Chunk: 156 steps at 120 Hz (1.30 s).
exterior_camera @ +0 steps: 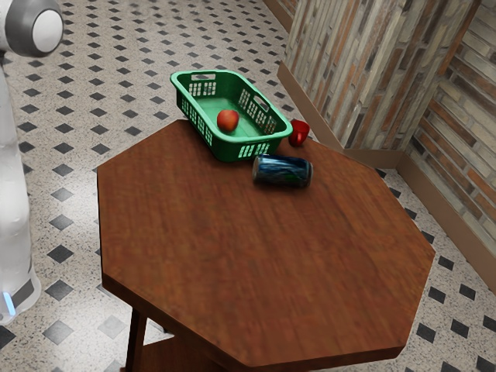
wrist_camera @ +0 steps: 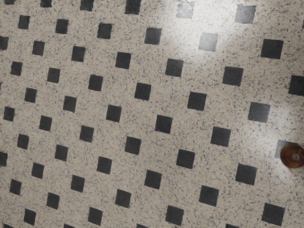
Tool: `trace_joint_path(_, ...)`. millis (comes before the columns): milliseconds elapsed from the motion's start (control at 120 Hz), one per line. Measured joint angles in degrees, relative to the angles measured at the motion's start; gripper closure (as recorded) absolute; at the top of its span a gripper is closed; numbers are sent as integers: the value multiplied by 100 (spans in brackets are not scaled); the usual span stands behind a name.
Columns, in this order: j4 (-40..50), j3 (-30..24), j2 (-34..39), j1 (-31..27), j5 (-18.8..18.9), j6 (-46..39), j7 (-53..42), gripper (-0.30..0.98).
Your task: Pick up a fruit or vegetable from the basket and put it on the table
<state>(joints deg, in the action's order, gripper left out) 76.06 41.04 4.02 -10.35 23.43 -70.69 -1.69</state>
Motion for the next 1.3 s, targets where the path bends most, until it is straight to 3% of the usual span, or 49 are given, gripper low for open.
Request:
trace_joint_path(100, -3, 12, -9, 448, 190, -988, -48, 1)
trace_joint_path(233, -344, -20, -115, 913, 336, -1617, -99, 1)
trace_joint_path(317, -1113, -529, -79, 903, 409, -1722, -98, 1)
trace_joint_path(450, 211, -699, -133, 2537, -248, -2216, 103, 1)
trace_joint_path(708, 1362, -520, -596, 4055, -1055, -2811, -144, 1)
trace_joint_path(792, 1417, -494, -692, 3757, -1134, -3018, -203, 2)
trace_joint_path(967, 1539, -494, -642, 1265, -1442, -3220, -310, 2)
trace_joint_path(1042, 1581, -547, -643, 629, -1658, -3255, -344, 1)
trace_joint_path(1133, 1606, -564, -638, 734, -1820, -3240, -339, 1)
trace_joint_path(1300, 1775, -556, -657, 2088, -2231, -3083, -318, 2)
